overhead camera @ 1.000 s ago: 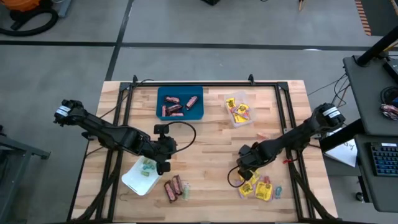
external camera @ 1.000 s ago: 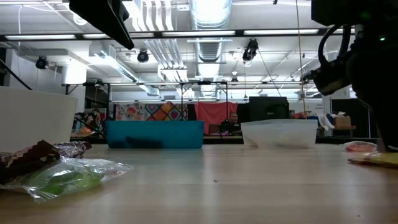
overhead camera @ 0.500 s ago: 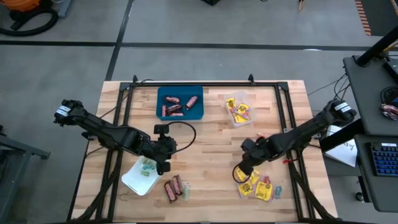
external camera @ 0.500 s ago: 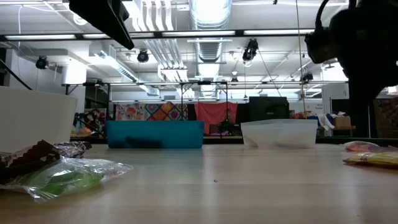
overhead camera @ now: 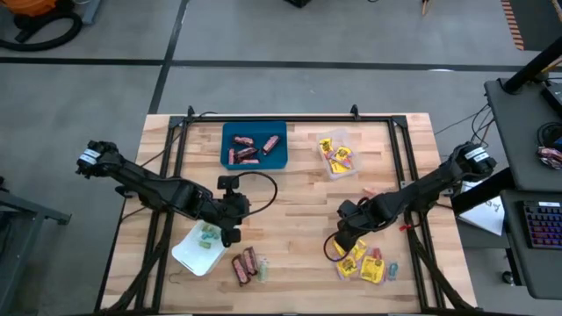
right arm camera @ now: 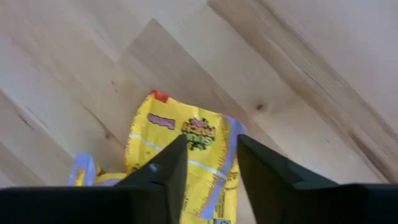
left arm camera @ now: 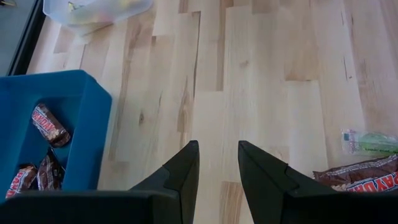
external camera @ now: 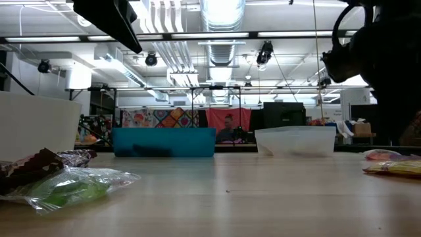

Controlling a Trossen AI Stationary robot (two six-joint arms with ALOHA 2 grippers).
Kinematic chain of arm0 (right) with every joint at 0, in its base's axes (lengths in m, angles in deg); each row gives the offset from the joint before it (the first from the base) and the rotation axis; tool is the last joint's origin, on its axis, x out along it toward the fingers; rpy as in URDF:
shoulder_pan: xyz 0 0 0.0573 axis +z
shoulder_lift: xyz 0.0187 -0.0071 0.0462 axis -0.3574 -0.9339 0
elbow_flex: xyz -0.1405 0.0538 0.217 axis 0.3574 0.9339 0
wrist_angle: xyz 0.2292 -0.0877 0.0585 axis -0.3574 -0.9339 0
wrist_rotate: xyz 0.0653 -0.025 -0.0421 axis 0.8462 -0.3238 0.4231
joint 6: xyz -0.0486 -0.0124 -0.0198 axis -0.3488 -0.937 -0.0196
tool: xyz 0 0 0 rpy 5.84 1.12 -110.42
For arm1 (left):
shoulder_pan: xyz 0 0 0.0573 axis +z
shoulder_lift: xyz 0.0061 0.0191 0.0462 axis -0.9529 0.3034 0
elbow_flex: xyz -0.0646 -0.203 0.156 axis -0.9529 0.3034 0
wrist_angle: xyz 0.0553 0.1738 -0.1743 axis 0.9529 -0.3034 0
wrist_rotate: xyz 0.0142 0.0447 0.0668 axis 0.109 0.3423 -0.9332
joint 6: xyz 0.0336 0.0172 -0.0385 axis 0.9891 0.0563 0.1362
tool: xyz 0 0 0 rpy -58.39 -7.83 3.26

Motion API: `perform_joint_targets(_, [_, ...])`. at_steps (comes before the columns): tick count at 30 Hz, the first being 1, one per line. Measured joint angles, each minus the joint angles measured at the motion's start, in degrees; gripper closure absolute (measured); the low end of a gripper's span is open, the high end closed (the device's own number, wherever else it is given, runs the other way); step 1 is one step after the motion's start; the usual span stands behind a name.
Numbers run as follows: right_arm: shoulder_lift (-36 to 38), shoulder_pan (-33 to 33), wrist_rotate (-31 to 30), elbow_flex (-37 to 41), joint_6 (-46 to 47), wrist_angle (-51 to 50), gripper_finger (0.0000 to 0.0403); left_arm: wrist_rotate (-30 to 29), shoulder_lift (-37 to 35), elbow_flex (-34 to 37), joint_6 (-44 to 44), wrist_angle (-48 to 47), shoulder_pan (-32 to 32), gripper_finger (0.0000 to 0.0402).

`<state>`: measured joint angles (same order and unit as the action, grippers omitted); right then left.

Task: Sort candy
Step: Put the yellow candy into the transparent bin

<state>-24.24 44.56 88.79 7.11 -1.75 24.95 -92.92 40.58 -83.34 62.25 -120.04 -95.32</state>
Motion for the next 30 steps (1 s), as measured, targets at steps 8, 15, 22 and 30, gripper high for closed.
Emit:
perform_joint_targets(8, [-2.82, 0.0, 0.44, -0.54, 0.41, 0.47, 0.0186, 0.0, 0.0, 0.0, 0.02, 0.02, 0.0, 0.0306])
perform_joint_targets(15, [-5.79, 0.0, 1.53, -0.54, 0.91, 1.91, 0.0153, 0.0, 0.01, 0.0, 0.01, 0.0, 0.0, 0.0306])
perform_joint_targets(22, [-9.68, -0.04, 1.72, -0.62, 0.27, 3.33, 0.0157, 0.01, 0.01, 0.0, 0.02, 0.0, 0.0, 0.0306])
perform_joint_targets(30, [-9.67, -0.48, 0.06, -0.61, 0.4, 4.61, 0.0267, 0.01, 0.0, 0.0, 0.02, -0.01, 0.0, 0.0306])
